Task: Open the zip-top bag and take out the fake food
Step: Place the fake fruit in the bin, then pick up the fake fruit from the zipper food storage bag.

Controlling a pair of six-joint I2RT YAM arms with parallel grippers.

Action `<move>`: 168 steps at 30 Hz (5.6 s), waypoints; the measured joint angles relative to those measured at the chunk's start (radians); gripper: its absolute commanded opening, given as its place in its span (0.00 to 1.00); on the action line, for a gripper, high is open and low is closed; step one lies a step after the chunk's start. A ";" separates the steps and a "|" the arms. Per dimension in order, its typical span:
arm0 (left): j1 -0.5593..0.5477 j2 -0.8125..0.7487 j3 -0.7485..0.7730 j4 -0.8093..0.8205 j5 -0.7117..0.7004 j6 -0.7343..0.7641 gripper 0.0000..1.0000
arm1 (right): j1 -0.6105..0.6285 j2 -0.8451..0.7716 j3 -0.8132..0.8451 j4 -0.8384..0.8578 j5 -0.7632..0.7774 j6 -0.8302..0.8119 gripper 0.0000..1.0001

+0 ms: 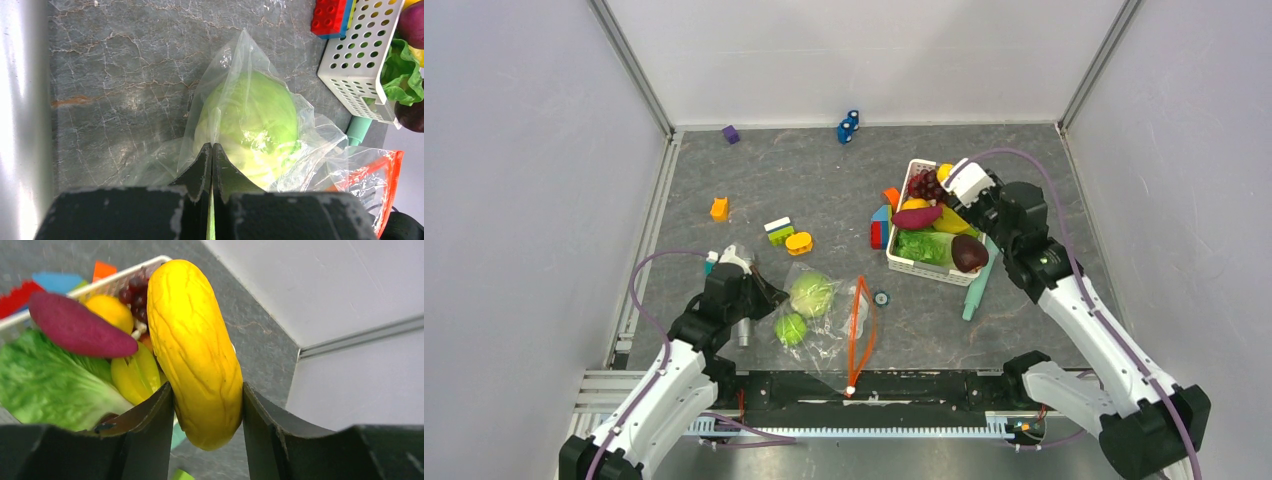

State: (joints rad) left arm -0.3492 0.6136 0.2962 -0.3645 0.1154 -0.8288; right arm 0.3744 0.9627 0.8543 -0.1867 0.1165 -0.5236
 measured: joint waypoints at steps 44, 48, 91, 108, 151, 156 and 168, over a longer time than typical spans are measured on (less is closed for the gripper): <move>0.000 0.002 0.000 0.000 0.000 0.011 0.02 | -0.010 0.176 -0.100 0.103 0.068 0.460 0.43; 0.000 0.002 0.000 0.000 0.000 0.010 0.02 | -0.010 0.178 -0.100 0.104 0.060 0.467 0.49; 0.000 0.003 0.000 0.000 0.000 0.010 0.02 | -0.010 0.051 -0.004 -0.010 -0.005 0.483 0.79; 0.000 0.048 0.000 0.032 0.018 0.011 0.02 | 0.418 -0.093 -0.158 0.056 -0.230 0.717 0.48; -0.046 0.055 0.285 -0.109 0.174 0.010 0.02 | 0.920 0.392 -0.502 0.763 0.247 1.094 0.34; -0.057 0.078 0.283 -0.118 0.166 0.011 0.02 | 0.919 0.399 -0.513 0.827 0.189 1.095 0.42; -0.059 0.101 0.161 -0.070 0.120 0.010 0.02 | 0.926 0.436 -0.513 0.871 0.045 1.085 0.71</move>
State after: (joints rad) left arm -0.4080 0.7151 0.4568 -0.4343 0.2352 -0.8185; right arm 1.3006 1.3983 0.3412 0.6838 0.1616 0.5617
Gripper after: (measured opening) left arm 0.026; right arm 0.682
